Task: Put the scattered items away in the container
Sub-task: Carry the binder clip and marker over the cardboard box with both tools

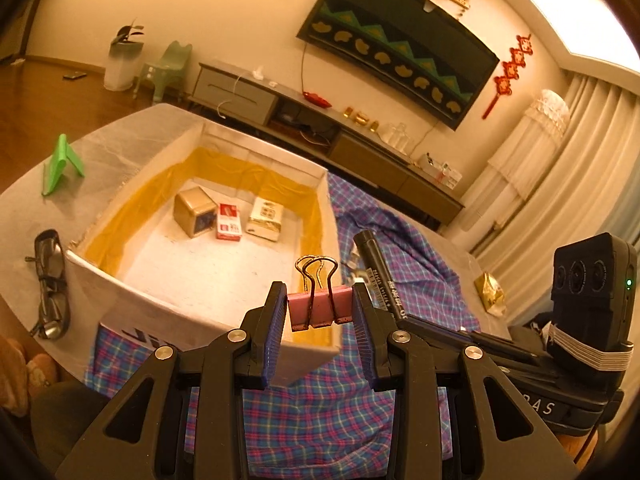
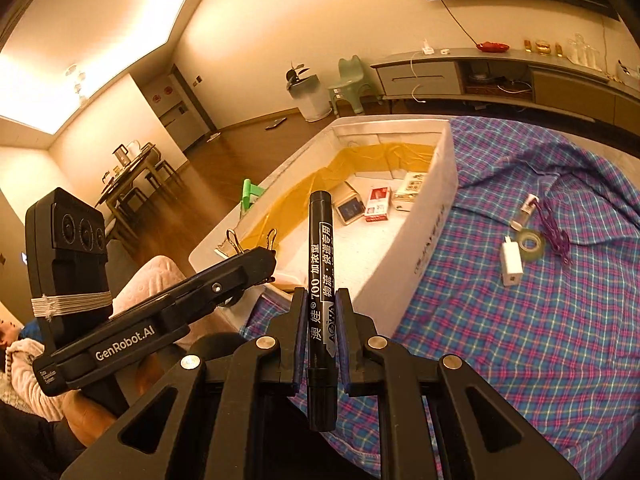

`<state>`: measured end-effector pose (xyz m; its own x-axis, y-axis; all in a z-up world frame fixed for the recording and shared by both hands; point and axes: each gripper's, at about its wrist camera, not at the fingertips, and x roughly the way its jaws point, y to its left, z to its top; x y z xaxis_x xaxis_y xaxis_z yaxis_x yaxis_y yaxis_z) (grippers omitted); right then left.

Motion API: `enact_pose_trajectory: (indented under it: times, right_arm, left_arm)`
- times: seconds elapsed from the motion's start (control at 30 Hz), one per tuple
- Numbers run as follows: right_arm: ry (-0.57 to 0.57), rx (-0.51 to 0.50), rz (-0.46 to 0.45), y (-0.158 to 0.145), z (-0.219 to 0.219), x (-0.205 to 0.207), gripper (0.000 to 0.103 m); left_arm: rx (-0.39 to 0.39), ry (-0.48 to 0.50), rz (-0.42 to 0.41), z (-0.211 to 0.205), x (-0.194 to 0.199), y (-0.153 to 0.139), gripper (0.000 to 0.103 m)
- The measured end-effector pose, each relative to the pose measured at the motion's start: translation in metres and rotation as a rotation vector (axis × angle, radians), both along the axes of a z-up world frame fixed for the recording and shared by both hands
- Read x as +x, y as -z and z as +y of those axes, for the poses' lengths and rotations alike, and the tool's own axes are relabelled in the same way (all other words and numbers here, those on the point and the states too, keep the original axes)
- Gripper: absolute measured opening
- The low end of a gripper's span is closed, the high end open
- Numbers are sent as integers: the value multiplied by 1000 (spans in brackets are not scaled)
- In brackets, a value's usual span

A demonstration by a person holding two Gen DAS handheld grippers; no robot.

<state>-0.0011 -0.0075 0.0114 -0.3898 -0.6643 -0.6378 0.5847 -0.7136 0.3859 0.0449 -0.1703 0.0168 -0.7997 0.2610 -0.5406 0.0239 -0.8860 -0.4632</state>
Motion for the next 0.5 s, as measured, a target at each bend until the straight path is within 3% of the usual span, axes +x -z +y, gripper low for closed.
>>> enact_pose_trajectory:
  times: [0.5]
  right_arm:
    - [-28,26,21,-10,-35,-11,15]
  left_arm:
    - [-5,-23,8,-36,-14,-6,34]
